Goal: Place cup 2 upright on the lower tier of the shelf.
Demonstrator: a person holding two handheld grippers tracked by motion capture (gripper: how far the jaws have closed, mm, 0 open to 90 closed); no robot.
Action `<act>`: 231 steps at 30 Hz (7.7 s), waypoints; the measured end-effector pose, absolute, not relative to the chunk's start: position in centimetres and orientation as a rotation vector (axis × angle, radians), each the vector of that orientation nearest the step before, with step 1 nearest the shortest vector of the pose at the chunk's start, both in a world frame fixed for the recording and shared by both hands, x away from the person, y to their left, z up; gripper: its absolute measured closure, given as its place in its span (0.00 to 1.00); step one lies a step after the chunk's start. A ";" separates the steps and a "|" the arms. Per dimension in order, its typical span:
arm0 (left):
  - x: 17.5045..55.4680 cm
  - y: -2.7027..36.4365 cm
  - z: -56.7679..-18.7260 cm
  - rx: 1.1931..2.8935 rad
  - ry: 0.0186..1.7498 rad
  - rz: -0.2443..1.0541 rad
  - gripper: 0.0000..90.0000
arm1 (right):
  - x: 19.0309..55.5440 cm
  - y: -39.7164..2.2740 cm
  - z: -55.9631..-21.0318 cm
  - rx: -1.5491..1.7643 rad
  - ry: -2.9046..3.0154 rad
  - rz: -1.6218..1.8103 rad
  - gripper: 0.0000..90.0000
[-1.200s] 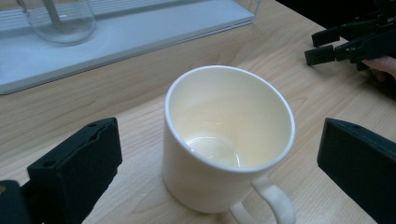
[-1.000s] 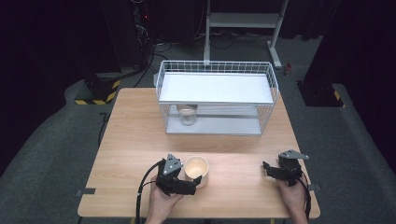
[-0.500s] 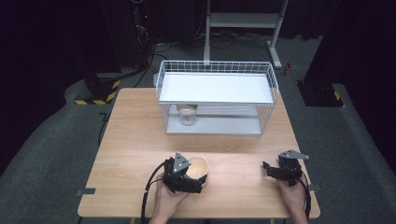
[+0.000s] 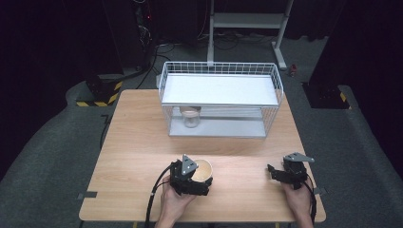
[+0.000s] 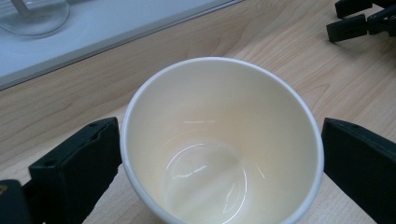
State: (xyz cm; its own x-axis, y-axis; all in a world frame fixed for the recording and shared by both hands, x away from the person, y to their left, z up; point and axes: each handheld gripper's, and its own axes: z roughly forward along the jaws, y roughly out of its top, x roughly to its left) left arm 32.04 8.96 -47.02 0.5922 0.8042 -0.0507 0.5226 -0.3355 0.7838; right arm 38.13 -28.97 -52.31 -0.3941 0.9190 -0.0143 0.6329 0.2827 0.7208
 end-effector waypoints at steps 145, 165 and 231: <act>42.0 3.6 -44.8 2.042 0.980 0.502 0.12 | 38.1 -29.0 -52.3 1.391 2.128 0.894 0.29; 45.9 2.8 -45.2 2.038 1.018 0.558 0.12 | 38.1 -29.0 -52.3 1.392 2.127 0.894 0.29; 50.3 1.9 -46.7 1.913 1.074 0.681 0.07 | 38.1 -28.9 -52.3 1.389 2.133 0.895 0.29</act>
